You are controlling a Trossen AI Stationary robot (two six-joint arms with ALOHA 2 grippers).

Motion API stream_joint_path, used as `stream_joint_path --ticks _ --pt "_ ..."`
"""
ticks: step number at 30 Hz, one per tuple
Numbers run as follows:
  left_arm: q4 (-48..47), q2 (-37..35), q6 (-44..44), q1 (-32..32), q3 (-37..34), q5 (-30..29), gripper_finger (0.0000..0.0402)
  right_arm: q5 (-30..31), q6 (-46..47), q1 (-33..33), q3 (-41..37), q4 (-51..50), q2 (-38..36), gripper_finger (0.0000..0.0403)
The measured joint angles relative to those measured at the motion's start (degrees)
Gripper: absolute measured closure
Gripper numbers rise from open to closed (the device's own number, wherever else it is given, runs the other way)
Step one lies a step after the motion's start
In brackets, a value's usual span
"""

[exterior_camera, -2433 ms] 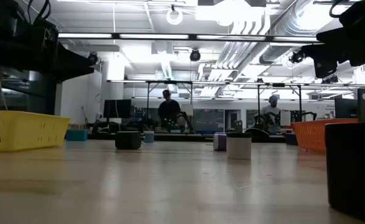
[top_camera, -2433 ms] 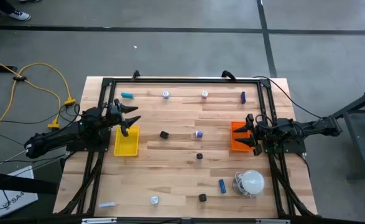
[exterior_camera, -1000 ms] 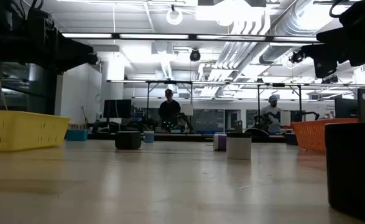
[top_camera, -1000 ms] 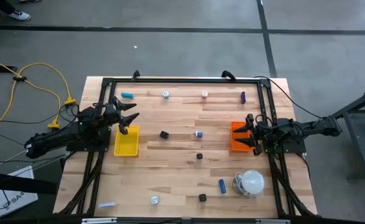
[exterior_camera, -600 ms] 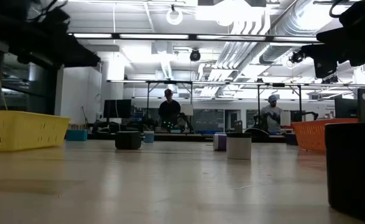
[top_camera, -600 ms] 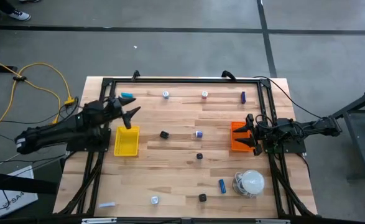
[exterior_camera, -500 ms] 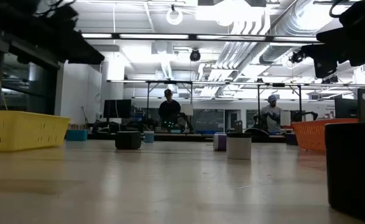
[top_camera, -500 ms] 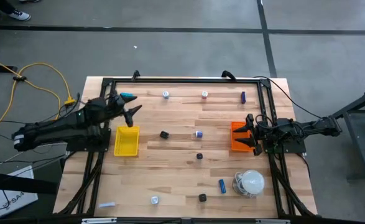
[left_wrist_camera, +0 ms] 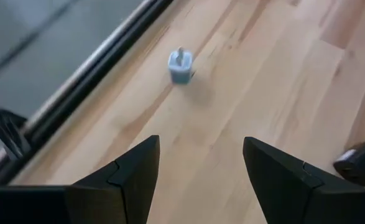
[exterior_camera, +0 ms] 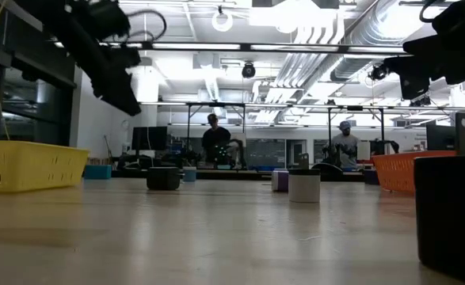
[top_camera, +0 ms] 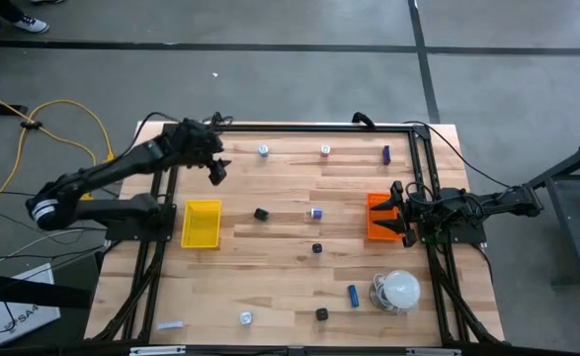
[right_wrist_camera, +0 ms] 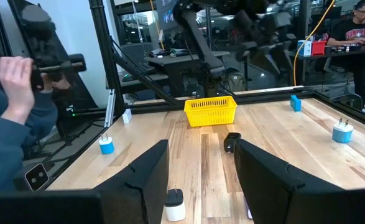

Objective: Pick & Place Office items
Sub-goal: Put the light blue digital timer into the yellow bin

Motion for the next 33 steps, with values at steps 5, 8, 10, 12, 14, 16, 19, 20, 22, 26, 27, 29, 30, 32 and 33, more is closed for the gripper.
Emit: stream_joint_path --ticks 5,8,10,12,14,16,19,20,22,26,27,29,30,32,33 --pt "-0.4 4.0 -3.9 7.2 0.4 4.7 0.0177 0.0 0.0 0.0 0.0 0.0 0.0 0.0233" --pt "-0.8 4.9 -3.1 10.4 0.5 5.5 0.0177 0.0 0.0 0.0 0.0 0.0 0.0 0.0233" --pt "-1.0 4.9 -0.4 12.1 0.5 6.0 0.0177 0.0 0.0 0.0 0.0 0.0 0.0 0.0233" --pt "-1.0 4.9 2.8 13.2 0.5 6.1 0.0177 0.0 0.0 0.0 0.0 0.0 0.0 0.0233" --pt "-1.0 4.9 6.4 14.1 0.5 6.2 0.0177 0.0 0.0 0.0 0.0 0.0 0.0 0.0233" --pt "-1.0 4.9 10.6 14.5 0.5 6.1 0.0177 0.0 0.0 0.0 0.0 0.0 0.0 0.0233" --pt "-1.0 4.9 17.6 14.3 0.5 7.4 0.0177 0.0 0.0 0.0 0.0 0.0 0.0 0.0233" --pt "-1.1 4.9 18.6 14.2 0.5 8.7 0.0177 0.0 0.0 0.0 0.0 0.0 0.0 0.0233" --pt "-1.1 4.9 19.4 14.2 0.5 10.5 0.0177 0.0 0.0 0.0 0.0 0.0 0.0 0.0233" --pt "-2.3 4.9 18.7 14.2 0.5 10.9 0.0177 0.0 0.0 0.0 0.0 0.0 0.0 0.0233" --pt "-2.5 4.9 18.9 14.2 0.5 10.2 0.0177 0.0 0.0 0.0 0.0 0.0 0.0 0.0233" --pt "-2.6 4.9 19.2 14.1 0.5 8.8 0.0177 0.0 0.0 0.0 0.0 0.0 0.0 0.0233" --pt "-2.7 4.9 19.2 14.0 0.5 8.5 0.0177 0.0 0.0 0.0 0.0 0.0 0.0 0.0233" --pt "-2.7 4.9 19.3 13.6 0.6 8.5 0.0177 0.0 0.0 0.0 0.0 0.0 0.0 0.0233" --pt "-3.1 4.9 19.3 13.6 1.0 8.4 0.0177 0.0 0.0 0.0 0.0 0.0 0.0 0.0233"
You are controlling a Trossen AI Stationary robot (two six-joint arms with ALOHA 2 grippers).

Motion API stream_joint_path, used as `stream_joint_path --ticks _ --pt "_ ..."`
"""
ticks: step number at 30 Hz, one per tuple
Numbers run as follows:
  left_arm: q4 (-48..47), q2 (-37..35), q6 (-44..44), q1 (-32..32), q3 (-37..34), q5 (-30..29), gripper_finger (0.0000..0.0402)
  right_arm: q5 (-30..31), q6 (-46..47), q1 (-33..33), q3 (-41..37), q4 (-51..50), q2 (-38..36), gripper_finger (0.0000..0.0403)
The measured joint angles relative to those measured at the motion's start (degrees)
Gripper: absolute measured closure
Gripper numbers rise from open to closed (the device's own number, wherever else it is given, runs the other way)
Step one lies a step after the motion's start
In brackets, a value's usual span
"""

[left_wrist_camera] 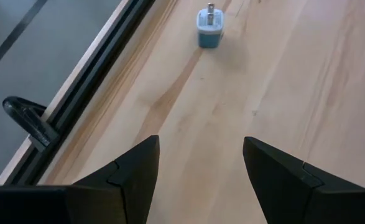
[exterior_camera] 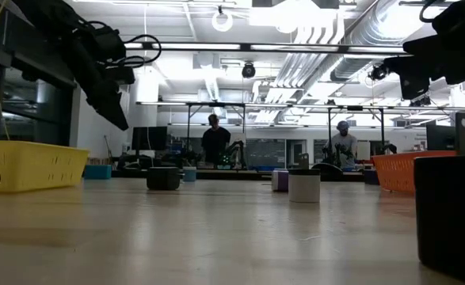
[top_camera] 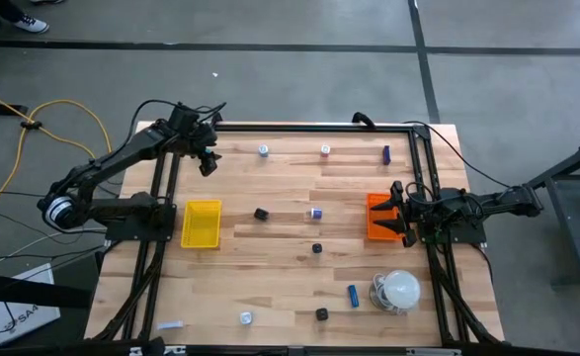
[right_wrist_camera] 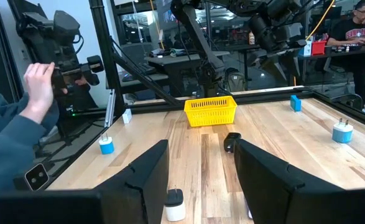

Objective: Pick & Place Office items
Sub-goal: Put the light blue digital timer into the yellow bin

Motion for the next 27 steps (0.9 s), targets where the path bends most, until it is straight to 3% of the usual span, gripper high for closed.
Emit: stream_joint_path --ticks 6,13,18,27 --pt "-7.6 1.5 4.8 -0.5 6.4 -3.9 0.0177 0.0 0.0 0.0 0.0 0.0 0.0 0.0233" --pt "-16.0 10.0 11.4 -0.4 15.3 -7.5 0.0177 0.0 0.0 0.0 0.0 0.0 0.0 0.0233" --pt "-17.2 16.8 12.4 0.3 16.8 -8.0 0.0177 0.0 0.0 0.0 0.0 0.0 0.0 0.0233" --pt "-17.8 22.3 12.4 -0.3 16.9 -16.6 0.0177 0.0 0.0 0.0 0.0 0.0 0.0 0.0233"
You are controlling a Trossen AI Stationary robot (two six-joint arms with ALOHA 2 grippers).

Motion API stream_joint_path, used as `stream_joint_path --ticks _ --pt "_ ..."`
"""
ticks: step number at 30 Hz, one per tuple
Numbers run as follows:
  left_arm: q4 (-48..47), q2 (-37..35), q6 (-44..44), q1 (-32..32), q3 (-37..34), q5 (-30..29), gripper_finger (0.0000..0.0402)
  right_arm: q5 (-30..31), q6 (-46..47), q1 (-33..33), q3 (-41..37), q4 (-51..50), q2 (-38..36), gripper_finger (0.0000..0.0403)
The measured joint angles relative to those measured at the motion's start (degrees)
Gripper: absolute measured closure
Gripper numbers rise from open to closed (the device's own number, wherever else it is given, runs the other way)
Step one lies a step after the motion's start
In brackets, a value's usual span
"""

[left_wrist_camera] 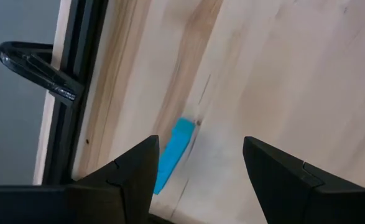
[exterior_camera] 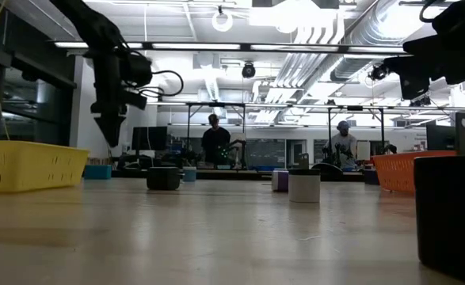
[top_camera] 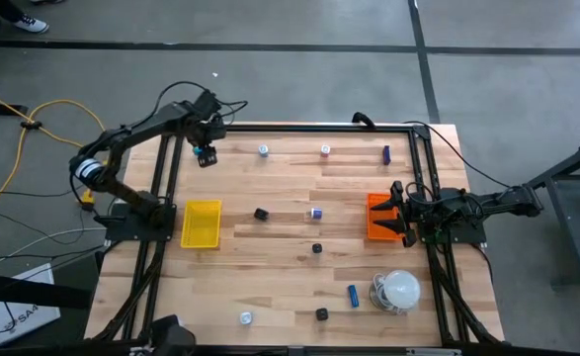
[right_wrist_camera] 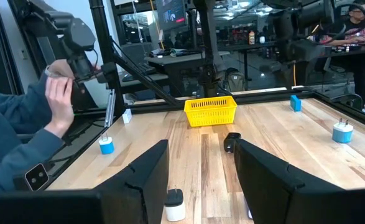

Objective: Pick & Place Office items
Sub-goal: Put the light blue digital timer into the yellow bin

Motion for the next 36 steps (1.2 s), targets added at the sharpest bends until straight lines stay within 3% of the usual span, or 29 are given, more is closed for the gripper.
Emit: stream_joint_path --ticks 9,17,36 --pt "0.5 0.3 7.7 -5.1 0.0 -8.3 0.0177 0.0 0.0 0.0 0.0 0.0 0.0 0.0233" --pt "1.9 1.3 8.5 -8.1 0.0 -12.8 0.0177 0.0 0.0 0.0 0.0 0.0 0.0 0.0233" --pt "1.6 9.8 5.8 -6.8 -0.1 -14.3 0.0177 0.0 0.0 0.0 0.0 0.0 0.0 0.0233"
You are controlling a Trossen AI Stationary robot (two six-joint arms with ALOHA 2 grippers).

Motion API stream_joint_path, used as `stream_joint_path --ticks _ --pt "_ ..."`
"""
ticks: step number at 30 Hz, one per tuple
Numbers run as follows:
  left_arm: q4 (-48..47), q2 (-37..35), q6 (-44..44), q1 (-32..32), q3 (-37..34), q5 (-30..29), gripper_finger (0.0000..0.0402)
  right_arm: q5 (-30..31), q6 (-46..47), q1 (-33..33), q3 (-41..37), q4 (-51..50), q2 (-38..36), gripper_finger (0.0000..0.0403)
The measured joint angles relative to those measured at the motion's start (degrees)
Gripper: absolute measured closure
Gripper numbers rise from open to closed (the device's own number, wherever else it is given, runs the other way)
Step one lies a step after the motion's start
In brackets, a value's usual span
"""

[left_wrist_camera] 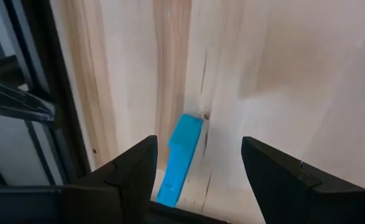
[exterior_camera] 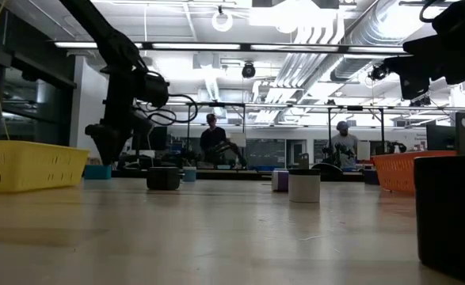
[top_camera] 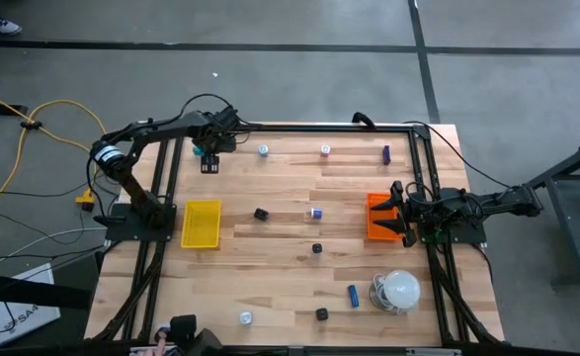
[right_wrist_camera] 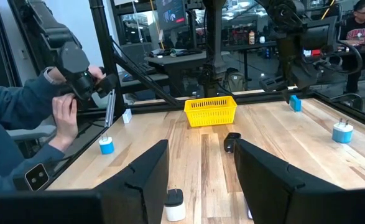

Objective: Pick & Place Office items
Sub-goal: Put the light blue digital timer into the yellow bin

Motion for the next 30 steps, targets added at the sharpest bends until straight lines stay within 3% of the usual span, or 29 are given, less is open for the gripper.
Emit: stream_joint_path --ticks 30 --pt "1.0 3.7 -1.5 0.0 0.0 -6.2 0.0177 0.0 0.0 0.0 0.0 0.0 0.0 0.0233"
